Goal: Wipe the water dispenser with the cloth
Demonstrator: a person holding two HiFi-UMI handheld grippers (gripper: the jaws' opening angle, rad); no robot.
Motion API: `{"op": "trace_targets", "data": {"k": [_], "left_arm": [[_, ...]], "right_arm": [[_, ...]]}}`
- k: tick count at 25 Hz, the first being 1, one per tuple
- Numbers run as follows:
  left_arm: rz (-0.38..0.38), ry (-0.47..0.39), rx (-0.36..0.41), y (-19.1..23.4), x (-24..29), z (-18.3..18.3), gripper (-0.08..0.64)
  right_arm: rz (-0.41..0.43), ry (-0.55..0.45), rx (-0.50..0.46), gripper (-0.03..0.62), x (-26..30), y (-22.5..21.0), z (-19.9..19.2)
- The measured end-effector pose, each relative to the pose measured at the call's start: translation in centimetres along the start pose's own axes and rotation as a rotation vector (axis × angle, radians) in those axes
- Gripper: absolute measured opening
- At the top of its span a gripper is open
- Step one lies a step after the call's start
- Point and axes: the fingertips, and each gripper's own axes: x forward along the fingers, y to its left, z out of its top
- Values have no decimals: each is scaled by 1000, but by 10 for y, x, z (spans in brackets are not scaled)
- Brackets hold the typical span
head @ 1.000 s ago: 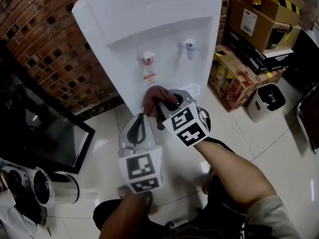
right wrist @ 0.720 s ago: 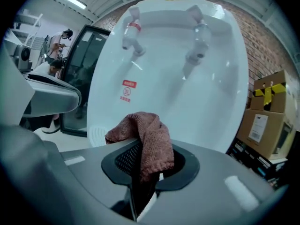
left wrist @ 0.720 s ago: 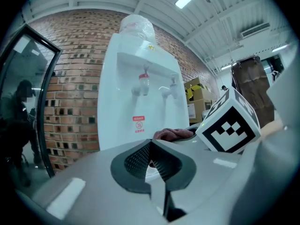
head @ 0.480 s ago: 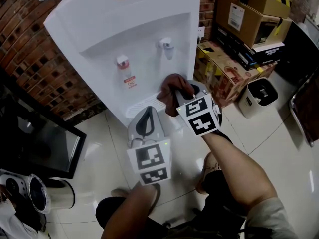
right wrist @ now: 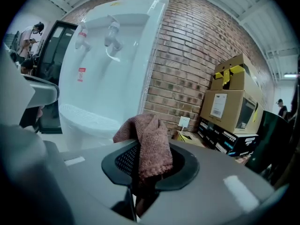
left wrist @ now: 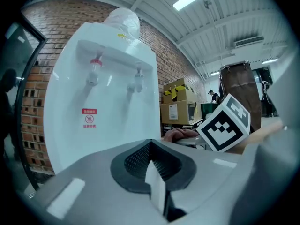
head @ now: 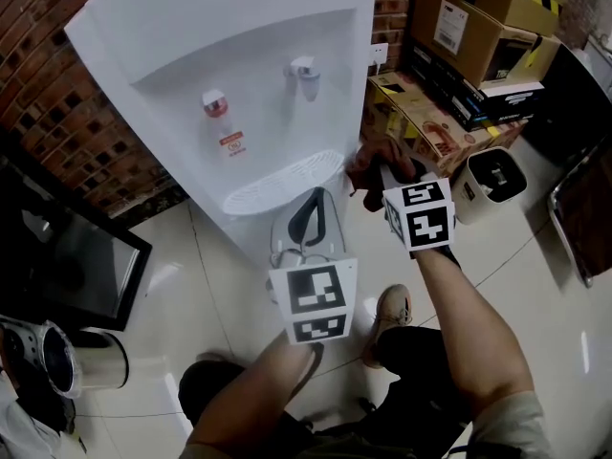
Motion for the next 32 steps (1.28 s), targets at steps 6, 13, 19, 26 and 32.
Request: {"op": "trace_targets", "data": {"k": [6,13,19,26,32], "left_arm": [[-8,6,-1,-5,-1,-8,0],[104,15,-12,63,-33,-17,0],[256,46,-12,141,-83,-34,0],[388,92,-19,203,-125,-58,0],[407,123,-49,220,-135,-73,0]], "right_arm": [[53,-6,-14,100,5,14,-1],[289,-20,-98,100,-12,106,3],[529,-82,-154,98,-41,215,13],[659,-30,-183,98,-23,322,1],[610,-7,-143,98,4,338,-3]]}}
